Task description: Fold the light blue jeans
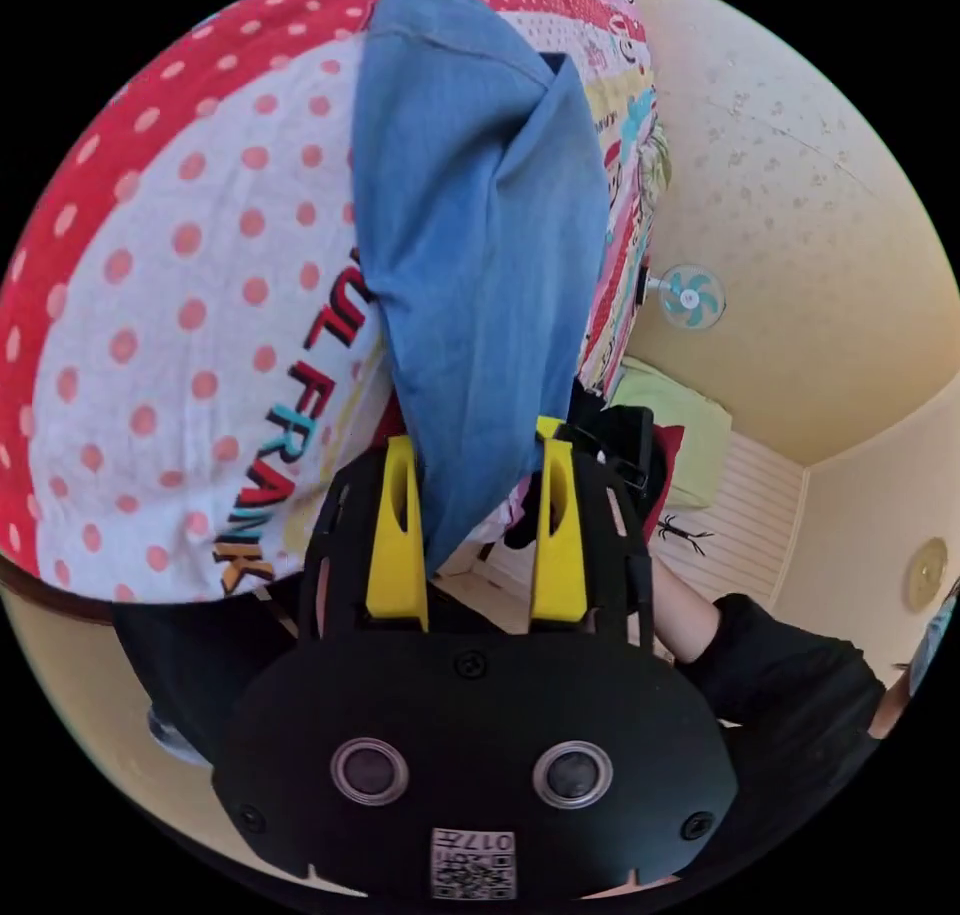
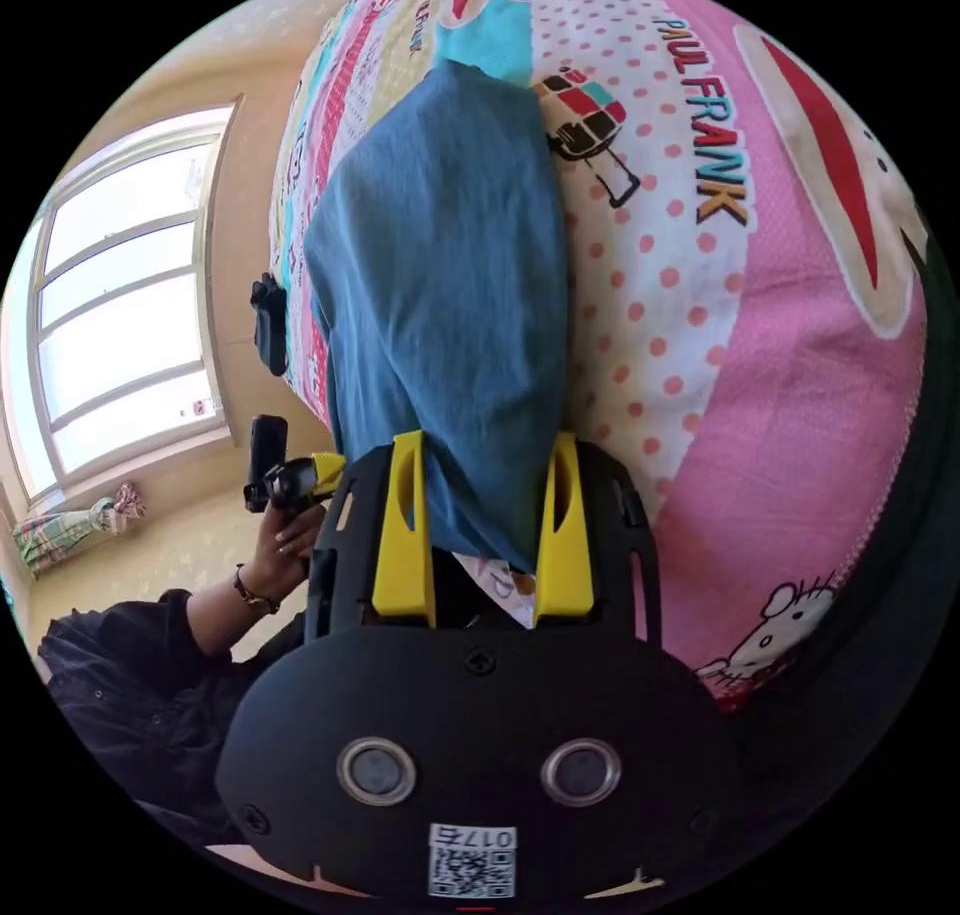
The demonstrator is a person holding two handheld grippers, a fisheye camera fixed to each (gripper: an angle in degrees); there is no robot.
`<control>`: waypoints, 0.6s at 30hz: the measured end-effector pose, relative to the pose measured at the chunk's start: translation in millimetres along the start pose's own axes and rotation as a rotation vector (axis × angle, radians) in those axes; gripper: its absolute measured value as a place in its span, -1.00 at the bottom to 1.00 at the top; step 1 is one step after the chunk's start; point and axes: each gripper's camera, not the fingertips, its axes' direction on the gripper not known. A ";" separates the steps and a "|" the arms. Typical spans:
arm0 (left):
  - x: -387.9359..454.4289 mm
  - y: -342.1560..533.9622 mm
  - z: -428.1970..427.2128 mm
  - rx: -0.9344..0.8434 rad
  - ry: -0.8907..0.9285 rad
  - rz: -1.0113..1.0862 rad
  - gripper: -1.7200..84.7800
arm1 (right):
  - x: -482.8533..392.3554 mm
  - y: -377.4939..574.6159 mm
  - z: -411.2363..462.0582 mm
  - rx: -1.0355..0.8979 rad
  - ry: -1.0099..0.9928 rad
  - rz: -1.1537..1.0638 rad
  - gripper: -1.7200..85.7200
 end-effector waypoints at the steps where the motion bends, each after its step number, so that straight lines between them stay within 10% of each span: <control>1: 0.7 5.2 3.8 -0.024 -0.007 -0.011 -0.62 | 3.5 1.7 2.1 -0.040 -0.040 0.035 -0.69; 10: 57.6 18.8 -81.7 -0.223 0.407 0.107 -0.85 | -82.7 15.2 -29.9 -0.073 -0.475 -0.113 -0.91; 18: 121.7 51.5 -296.1 0.051 0.547 0.285 -0.86 | -284.7 -37.5 -36.1 -0.182 -0.519 -0.491 -0.93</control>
